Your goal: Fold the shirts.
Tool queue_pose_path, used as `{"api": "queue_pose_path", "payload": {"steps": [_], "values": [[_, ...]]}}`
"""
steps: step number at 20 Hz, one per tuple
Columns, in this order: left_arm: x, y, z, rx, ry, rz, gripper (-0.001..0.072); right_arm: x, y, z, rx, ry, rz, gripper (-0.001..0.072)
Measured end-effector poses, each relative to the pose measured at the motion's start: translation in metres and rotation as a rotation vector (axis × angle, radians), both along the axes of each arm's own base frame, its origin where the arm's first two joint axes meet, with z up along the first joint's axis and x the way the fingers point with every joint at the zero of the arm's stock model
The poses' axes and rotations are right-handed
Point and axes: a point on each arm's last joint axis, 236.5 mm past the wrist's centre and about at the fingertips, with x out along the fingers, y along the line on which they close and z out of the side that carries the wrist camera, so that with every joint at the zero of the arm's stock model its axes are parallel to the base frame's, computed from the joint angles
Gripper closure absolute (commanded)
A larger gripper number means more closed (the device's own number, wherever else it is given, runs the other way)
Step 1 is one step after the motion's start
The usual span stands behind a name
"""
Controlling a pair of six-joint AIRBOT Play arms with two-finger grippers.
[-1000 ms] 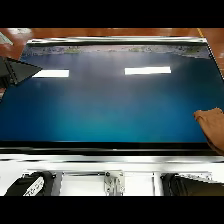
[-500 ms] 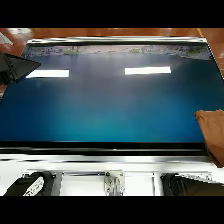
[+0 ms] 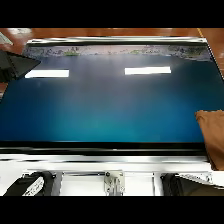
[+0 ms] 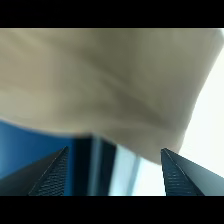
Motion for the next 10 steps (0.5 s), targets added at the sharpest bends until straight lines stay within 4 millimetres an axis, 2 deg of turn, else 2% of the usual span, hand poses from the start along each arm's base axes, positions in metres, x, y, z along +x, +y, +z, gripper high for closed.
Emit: {"api": "queue_pose_path", "payload": {"steps": [1, 2, 3, 4, 5, 6, 7, 8, 9, 10], "values": [[0.002, 0.001, 0.0, 0.008, -0.013, 0.001, 0.0673, 0.012, -0.016, 0.032, -0.115, -0.048, -0.011, 0.0063], [0.006, 0.001, -0.001, 0.02, -0.027, 0.003, 0.0674, 0.031, -0.029, 0.073, -0.247, -0.118, -0.01, 0.0129], [0.011, 0.001, -0.004, 0.036, -0.035, 0.005, 0.0676, 0.055, -0.037, 0.115, -0.374, -0.191, 0.014, 0.0131], [0.018, -0.001, -0.011, 0.065, -0.036, 0.007, 0.0676, 0.084, -0.034, 0.157, -0.492, -0.261, 0.066, 0.0132], [0.026, -0.003, -0.023, 0.106, -0.028, 0.009, 0.0677, 0.121, -0.02, 0.196, -0.597, -0.332, 0.149, 0.0131], [0.036, -0.007, -0.043, 0.17, 0.0, 0.013, 0.0677, 0.159, 0.007, 0.224, -0.66, -0.389, 0.258, 0.0131], [0.044, -0.01, -0.068, 0.243, 0.052, 0.015, 0.0675, 0.195, 0.042, 0.239, -0.683, -0.429, 0.376, 0.0113], [0.05, -0.013, -0.1, 0.345, 0.122, 0.013, 0.0648, 0.228, 0.085, 0.24, -0.673, -0.439, 0.511, 0.0012], [0.052, -0.014, -0.135, 0.472, 0.204, -0.005, 0.0278, 0.252, 0.127, 0.229, -0.641, -0.412, 0.646, 0.0012], [0.052, -0.014, -0.165, 0.585, 0.278, -0.029, 0.0022, 0.27, 0.17, 0.21, -0.591, -0.359, 0.78, 0.0012]]}}
